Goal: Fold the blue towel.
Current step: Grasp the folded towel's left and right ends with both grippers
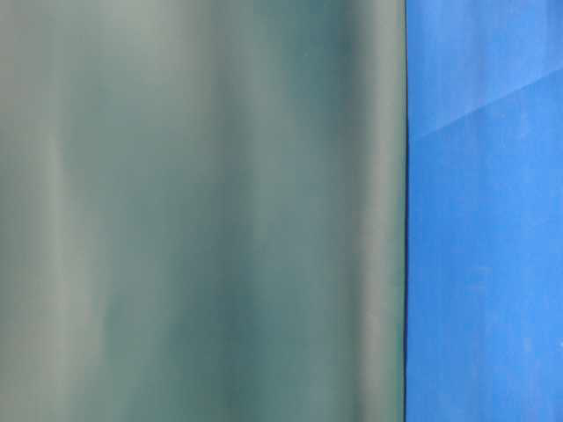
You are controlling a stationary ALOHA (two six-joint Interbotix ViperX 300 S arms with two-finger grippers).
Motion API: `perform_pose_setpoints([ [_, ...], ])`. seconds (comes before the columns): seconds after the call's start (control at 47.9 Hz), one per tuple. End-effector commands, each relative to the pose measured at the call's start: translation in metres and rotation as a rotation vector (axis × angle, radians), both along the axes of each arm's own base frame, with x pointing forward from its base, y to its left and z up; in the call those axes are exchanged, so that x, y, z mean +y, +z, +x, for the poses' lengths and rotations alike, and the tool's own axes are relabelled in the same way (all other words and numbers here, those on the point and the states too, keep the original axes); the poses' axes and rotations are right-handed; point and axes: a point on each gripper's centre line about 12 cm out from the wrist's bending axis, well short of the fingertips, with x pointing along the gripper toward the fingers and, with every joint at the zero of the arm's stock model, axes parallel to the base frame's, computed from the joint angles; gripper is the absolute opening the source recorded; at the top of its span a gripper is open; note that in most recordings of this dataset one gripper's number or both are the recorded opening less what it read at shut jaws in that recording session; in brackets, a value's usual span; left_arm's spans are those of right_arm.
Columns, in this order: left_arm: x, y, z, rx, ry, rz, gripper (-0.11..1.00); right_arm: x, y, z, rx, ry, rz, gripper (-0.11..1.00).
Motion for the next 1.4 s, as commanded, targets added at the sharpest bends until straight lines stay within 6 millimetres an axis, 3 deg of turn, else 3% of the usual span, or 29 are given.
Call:
perform_pose_setpoints([
  [0.0,-0.001,-0.003,0.005,-0.022,-0.001,-0.002,0.86,-0.002,-0.005,0.009,0.011,-0.013,-0.003,0.85],
  [0.146,-0.006,-0.013,0.006,0.003,-0.013,-0.009,0.86,-0.001,-0.018,0.009,0.057,-0.023,0.005,0.85],
  [0.417,-0.009,-0.031,0.003,0.068,0.006,-0.035,0.78,0.005,-0.020,0.010,0.059,-0.009,0.006,0.84],
  [0.542,-0.009,-0.034,0.000,0.096,0.015,-0.044,0.63,0.007,-0.020,0.010,0.059,-0.002,0.007,0.84],
  [0.647,-0.009,-0.036,-0.003,0.132,0.016,-0.046,0.43,0.009,-0.020,0.010,0.059,0.007,0.006,0.81],
  [0.751,-0.009,-0.038,-0.005,0.162,0.017,-0.047,0.27,0.010,-0.020,0.010,0.057,0.011,0.005,0.69],
  [0.897,-0.009,-0.037,-0.003,0.165,0.017,-0.047,0.08,0.012,-0.020,0.010,0.061,0.021,0.006,0.33],
  [1.064,-0.011,-0.030,0.002,0.163,0.008,-0.047,0.05,0.013,-0.017,0.011,0.052,0.024,0.008,0.02],
  [1.127,-0.013,-0.027,0.003,0.173,0.003,-0.047,0.05,0.013,-0.012,0.011,0.035,0.025,0.007,-0.04],
  [1.377,-0.018,0.008,0.008,0.173,-0.026,-0.043,0.05,0.013,0.017,0.009,-0.075,0.030,0.005,-0.04],
])
